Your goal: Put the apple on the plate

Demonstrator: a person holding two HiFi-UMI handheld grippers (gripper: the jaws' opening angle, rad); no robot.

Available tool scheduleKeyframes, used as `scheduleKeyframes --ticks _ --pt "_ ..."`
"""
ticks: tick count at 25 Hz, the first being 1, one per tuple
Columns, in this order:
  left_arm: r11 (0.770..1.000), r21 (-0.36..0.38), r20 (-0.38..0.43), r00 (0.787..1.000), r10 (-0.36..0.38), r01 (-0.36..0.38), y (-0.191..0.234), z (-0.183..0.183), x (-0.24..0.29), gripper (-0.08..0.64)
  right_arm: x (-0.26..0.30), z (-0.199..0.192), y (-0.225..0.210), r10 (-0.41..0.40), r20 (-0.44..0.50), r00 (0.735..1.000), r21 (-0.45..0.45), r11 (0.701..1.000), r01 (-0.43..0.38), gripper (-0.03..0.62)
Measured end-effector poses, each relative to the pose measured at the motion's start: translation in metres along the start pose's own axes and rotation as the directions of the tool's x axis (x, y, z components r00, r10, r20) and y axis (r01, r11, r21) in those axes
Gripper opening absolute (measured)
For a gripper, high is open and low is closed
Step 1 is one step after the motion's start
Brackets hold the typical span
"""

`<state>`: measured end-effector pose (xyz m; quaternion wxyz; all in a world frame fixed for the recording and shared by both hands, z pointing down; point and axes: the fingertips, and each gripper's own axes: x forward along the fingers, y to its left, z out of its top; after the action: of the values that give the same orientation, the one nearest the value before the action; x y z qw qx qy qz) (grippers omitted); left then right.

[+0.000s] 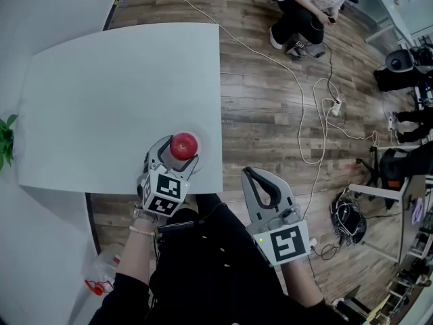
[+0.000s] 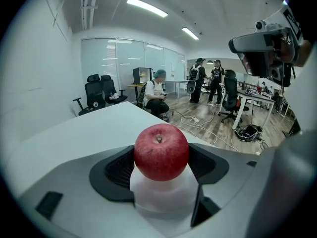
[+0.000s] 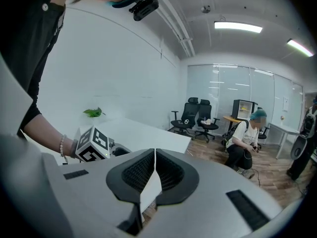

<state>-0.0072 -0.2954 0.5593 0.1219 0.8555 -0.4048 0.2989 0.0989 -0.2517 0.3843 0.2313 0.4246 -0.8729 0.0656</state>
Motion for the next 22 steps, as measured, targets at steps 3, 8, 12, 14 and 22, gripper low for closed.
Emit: scheduleKeyframes --ticks 3,8,12,14,22 --pt "0.999 0.043 -0.023 1.0 0.004 -0.003 -0.003 -0.004 0.007 0.35 0.0 -0.003 -0.003 0.005 -0.006 1.0 -0.003 1.0 -0.005 0.044" --pt "0.991 0.131 -0.034 0.999 0.017 -0.012 -0.004 -0.008 0.012 0.351 0.002 -0.006 -0.004 0.016 -0.015 1.0 0.002 1.0 -0.016 0.044" --pt "0.993 0.111 -0.035 0.999 0.031 -0.027 -0.005 -0.01 0.013 0.351 -0.001 -0.007 -0.006 0.022 -0.013 1.0 0.003 1.0 -0.022 0.044" --pt "0.993 0.113 -0.052 0.998 0.043 -0.037 -0.001 -0.015 0.014 0.351 0.001 -0.006 -0.006 0.025 -0.01 1.0 -0.003 1.0 -0.025 0.044" --pt "1.0 0.028 -0.038 0.999 0.002 -0.001 0.0 -0.015 0.011 0.351 -0.002 -0.007 -0.002 0.033 -0.006 0.999 -0.005 0.999 -0.033 0.044"
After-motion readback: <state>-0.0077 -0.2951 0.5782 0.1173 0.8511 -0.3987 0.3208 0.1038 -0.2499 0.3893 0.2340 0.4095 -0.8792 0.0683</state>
